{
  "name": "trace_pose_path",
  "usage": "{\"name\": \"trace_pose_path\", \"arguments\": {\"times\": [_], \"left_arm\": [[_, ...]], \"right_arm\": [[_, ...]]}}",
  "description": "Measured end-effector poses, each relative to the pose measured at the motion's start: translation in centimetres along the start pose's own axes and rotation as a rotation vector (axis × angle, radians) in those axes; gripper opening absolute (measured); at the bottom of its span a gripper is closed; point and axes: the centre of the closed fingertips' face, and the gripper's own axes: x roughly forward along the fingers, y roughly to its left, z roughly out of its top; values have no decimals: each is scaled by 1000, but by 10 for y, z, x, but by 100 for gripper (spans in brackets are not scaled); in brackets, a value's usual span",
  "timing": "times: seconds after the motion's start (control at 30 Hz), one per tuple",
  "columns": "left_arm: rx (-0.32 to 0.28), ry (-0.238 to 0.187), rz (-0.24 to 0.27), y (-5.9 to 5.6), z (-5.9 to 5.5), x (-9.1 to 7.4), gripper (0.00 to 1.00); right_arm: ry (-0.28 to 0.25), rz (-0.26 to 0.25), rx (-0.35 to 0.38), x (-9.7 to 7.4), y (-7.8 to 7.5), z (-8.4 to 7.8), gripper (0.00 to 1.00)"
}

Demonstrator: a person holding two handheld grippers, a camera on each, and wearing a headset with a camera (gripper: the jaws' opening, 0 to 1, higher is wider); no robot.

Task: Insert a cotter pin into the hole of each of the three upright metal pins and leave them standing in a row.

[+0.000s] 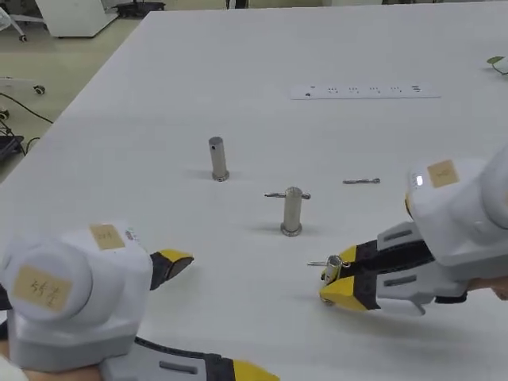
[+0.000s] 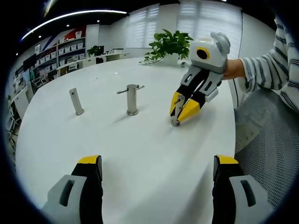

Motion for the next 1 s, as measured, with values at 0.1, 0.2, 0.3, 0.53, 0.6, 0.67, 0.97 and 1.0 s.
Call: {"name": "trace_pose_path", "arguments": {"times": [0.1, 0.2, 0.3, 0.53, 0.6, 0.67, 0.97, 1.0], "left_arm": [[-9, 1, -1, -1, -2, 1, 99], [-19, 3, 0, -1, -3, 1, 99], [-24, 4, 2, -1, -4, 1, 99], [-34, 4, 4, -2, -6, -1, 99], [-35, 7, 6, -2, -7, -1, 99], [-41, 10, 8, -2, -9, -1, 99], [-45, 10, 5, -3, -10, 0, 99], [-45, 9, 5, -3, -9, 0, 99]], "right_arm": [[-5, 1, -7, -2, -3, 3, 9], [-4, -7, -16, -5, -9, 5, 9], [-6, -20, -20, -7, -16, 8, 9], [-7, -42, -31, -13, -35, 10, 9], [-6, -48, -30, -16, -41, 9, 9], [1, -56, -40, -18, -48, 8, 9], [18, -79, -67, -24, -73, -1, 9], [20, -80, -68, -25, -75, -2, 9]]}}
